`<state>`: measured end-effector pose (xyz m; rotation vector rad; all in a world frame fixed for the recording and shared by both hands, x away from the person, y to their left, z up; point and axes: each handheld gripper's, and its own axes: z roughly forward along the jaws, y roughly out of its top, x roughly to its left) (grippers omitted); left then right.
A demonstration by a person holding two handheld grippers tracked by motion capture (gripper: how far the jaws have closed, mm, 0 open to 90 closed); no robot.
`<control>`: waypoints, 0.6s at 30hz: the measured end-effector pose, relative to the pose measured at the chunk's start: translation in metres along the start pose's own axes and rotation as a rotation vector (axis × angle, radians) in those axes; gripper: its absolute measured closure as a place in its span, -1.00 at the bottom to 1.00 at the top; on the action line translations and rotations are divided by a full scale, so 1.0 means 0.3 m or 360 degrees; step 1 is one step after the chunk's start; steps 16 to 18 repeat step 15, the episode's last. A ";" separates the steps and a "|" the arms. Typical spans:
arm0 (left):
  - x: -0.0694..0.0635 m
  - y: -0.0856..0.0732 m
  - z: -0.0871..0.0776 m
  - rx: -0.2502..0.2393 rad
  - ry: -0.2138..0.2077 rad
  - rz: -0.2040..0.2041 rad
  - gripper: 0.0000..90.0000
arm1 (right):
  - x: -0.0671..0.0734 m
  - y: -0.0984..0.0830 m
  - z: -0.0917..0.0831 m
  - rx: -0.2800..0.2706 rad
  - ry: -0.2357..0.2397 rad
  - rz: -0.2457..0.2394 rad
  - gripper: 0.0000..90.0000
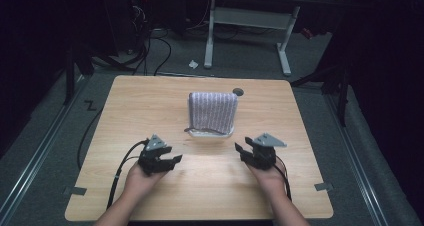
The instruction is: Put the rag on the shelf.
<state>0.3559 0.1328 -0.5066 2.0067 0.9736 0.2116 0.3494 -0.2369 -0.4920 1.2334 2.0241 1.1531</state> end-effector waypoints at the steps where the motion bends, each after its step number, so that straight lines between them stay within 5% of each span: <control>1: -0.015 -0.047 -0.039 -0.0062 -0.0009 0.0000 -0.02 | 0.008 -0.049 -0.037 -0.0042 -0.0012 0.0004 0.17; 2: -0.026 -0.115 -0.081 -0.0126 0.0019 0.0008 -0.03 | 0.013 -0.083 -0.064 -0.0032 -0.0013 0.0015 0.11; 3: -0.029 -0.136 -0.094 -0.0093 0.0066 -0.0005 0.02 | 0.012 -0.093 -0.087 0.0037 0.0023 0.0007 0.03; 4: -0.023 -0.134 -0.107 -0.0014 0.0041 -0.0021 0.00 | 0.013 -0.104 -0.103 0.0033 -0.0008 -0.0019 0.10; 5: -0.023 -0.134 -0.107 -0.0014 0.0041 -0.0021 -0.09 | 0.013 -0.104 -0.103 0.0033 -0.0008 -0.0019 0.10; 7: -0.005 -0.136 -0.144 -0.0120 0.0056 -0.0004 -0.07 | -0.004 -0.142 -0.114 0.0080 -0.0053 0.0030 0.08; 10: 0.028 -0.139 -0.129 -0.0126 -0.0001 -0.0139 -0.09 | -0.018 -0.136 -0.100 0.0080 -0.0076 0.0067 0.06; 18: 0.046 -0.147 -0.127 -0.0105 0.0061 -0.0096 -0.16 | -0.007 -0.126 -0.093 0.0058 -0.0059 0.0044 0.05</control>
